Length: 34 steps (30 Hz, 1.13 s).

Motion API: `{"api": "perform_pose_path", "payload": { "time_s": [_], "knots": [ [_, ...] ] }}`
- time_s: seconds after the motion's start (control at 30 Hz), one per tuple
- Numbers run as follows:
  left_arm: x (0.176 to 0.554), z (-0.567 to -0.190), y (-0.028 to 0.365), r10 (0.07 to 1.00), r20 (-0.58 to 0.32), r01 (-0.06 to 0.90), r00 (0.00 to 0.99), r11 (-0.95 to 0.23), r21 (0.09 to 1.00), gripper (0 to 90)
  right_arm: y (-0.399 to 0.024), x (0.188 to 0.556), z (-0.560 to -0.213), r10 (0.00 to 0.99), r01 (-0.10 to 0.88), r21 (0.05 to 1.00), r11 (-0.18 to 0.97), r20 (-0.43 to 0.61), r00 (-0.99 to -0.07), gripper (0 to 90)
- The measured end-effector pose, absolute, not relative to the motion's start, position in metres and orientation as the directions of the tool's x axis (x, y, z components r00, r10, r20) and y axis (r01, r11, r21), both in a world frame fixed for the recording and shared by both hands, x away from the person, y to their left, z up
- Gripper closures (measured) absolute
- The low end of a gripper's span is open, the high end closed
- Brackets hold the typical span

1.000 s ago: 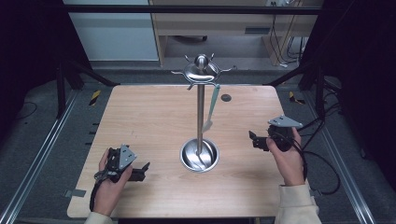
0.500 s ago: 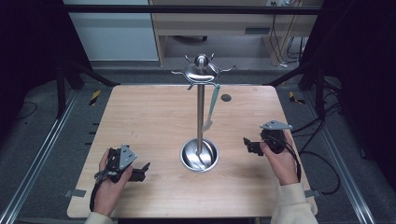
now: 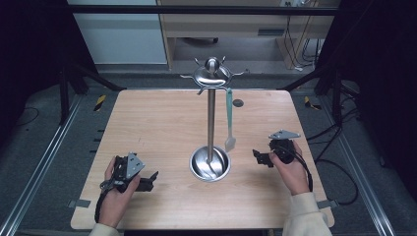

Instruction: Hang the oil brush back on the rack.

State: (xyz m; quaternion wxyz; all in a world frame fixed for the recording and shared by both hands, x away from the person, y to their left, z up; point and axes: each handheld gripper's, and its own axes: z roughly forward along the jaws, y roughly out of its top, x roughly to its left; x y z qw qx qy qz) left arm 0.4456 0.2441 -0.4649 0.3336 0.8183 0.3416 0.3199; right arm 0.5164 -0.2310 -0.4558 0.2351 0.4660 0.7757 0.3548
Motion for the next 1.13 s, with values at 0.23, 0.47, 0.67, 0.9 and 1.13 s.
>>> {"api": "perform_pose_path", "payload": {
  "time_s": [0.23, 0.47, 0.67, 0.9, 1.13],
  "knots": [
    [0.445, -0.465, 0.244, 0.768, 0.301, 0.347, 0.565, -0.552, 0.758, 2.5, -0.223, 0.517, -0.463, 0.881, 0.559, 0.764, 0.323, -0.028, -0.471, 9.6],
    [0.446, -0.465, 0.244, 0.768, 0.302, 0.347, 0.565, -0.553, 0.757, 2.5, -0.214, 0.518, -0.469, 0.87, 0.561, 0.761, 0.325, -0.009, -0.492, 9.7],
    [0.446, -0.465, 0.244, 0.768, 0.302, 0.347, 0.565, -0.554, 0.757, 2.5, -0.207, 0.521, -0.475, 0.865, 0.568, 0.755, 0.327, 0.002, -0.502, 9.7],
    [0.446, -0.465, 0.244, 0.766, 0.301, 0.349, 0.567, -0.555, 0.755, 2.5, -0.199, 0.523, -0.478, 0.872, 0.592, 0.733, 0.336, -0.004, -0.49, 9.8],
    [0.446, -0.465, 0.244, 0.766, 0.303, 0.347, 0.567, -0.556, 0.756, 2.5, -0.196, 0.523, -0.48, 0.878, 0.617, 0.707, 0.345, -0.01, -0.479, 9.9]
  ]
}}
